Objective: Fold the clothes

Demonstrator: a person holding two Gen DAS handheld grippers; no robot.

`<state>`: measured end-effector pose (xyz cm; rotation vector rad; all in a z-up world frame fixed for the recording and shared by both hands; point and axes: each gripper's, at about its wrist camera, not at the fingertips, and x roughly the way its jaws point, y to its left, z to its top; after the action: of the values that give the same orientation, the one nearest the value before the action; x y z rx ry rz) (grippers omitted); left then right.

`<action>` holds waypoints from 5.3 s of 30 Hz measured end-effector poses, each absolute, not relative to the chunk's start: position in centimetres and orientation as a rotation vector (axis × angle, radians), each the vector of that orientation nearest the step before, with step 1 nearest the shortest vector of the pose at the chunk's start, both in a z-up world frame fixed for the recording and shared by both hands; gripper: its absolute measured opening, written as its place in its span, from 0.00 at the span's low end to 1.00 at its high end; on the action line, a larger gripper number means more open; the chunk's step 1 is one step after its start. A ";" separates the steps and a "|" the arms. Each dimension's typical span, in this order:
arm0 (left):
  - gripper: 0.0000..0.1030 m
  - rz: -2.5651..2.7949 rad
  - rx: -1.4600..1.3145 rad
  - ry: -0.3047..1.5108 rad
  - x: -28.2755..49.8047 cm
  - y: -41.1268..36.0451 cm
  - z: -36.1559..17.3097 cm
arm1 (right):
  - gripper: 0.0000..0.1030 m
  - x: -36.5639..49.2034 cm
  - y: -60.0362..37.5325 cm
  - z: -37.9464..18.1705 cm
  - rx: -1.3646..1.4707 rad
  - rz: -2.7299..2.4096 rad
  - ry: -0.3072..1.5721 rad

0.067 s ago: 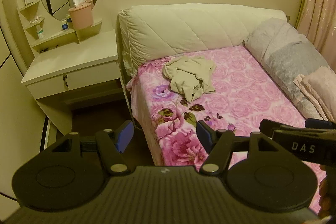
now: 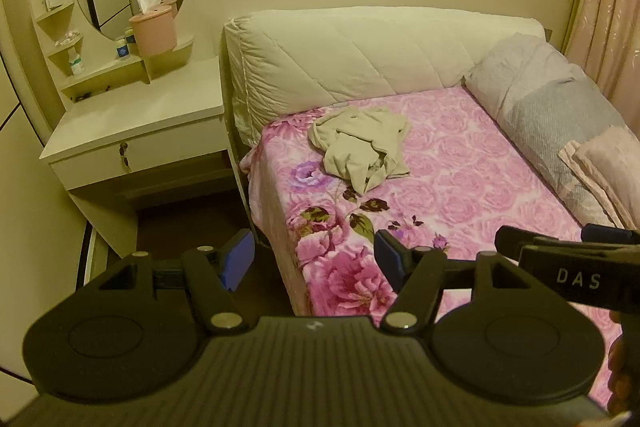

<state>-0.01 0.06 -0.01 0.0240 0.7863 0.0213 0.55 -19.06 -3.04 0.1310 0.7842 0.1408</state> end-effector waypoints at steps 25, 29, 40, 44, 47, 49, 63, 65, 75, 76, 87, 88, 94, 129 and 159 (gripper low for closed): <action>0.61 0.011 0.012 0.794 -0.3 0.6 -0.2 | 0.99 0.5 -18.6 -2.0 0.121 0.140 0.776; 0.61 0.015 0.007 0.797 -0.2 0.9 -0.1 | 0.99 0.4 -18.2 -1.8 0.111 0.143 0.770; 0.61 -0.008 0.007 0.796 -0.2 1.4 -0.1 | 0.99 -0.1 -17.8 -1.7 0.107 0.136 0.754; 0.61 -0.012 0.008 0.799 -0.2 1.6 -0.3 | 0.99 -0.2 -17.6 -1.6 0.110 0.129 0.751; 0.61 -0.014 0.003 0.802 -0.1 1.8 -0.3 | 0.99 -0.2 -17.4 -1.7 0.111 0.128 0.748; 0.61 -0.015 -0.003 0.805 -0.1 2.0 -0.4 | 0.99 -0.3 -17.3 -1.7 0.109 0.130 0.745; 0.61 -0.014 -0.028 0.840 1.0 2.5 -1.4 | 0.99 0.1 -17.1 -2.1 0.110 0.130 0.750; 0.61 -0.021 -0.026 0.846 1.6 2.4 -1.6 | 0.99 0.6 -17.1 -2.2 0.115 0.125 0.755; 0.61 -0.067 -0.018 0.876 7.6 2.8 -3.7 | 0.99 4.7 -17.0 -3.8 0.138 0.069 0.783; 0.61 -0.077 -0.017 0.884 8.6 2.8 -4.0 | 0.99 5.3 -17.0 -4.0 0.143 0.060 0.781; 0.58 -0.171 0.024 1.004 21.4 4.0 -8.8 | 0.99 16.4 -17.1 -8.3 0.206 -0.026 0.853; 0.58 -0.176 0.029 1.013 22.7 4.3 -9.1 | 0.99 17.3 -16.9 -8.7 0.208 -0.031 0.868; 0.58 -0.179 0.070 1.066 29.8 5.6 -10.8 | 0.99 23.1 -16.3 -10.5 0.275 -0.049 0.960; 0.51 -0.183 0.002 1.284 53.4 6.3 -28.0 | 0.56 45.2 -16.4 -27.0 0.177 -0.009 1.131; 0.52 -0.459 0.042 1.055 48.8 -2.1 -17.7 | 0.04 32.0 -26.0 -12.1 0.674 -0.164 0.549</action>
<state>48.78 -2.07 -17.74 0.0417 1.0546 -0.4586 31.97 -26.01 -12.08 0.6741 0.5491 -0.1639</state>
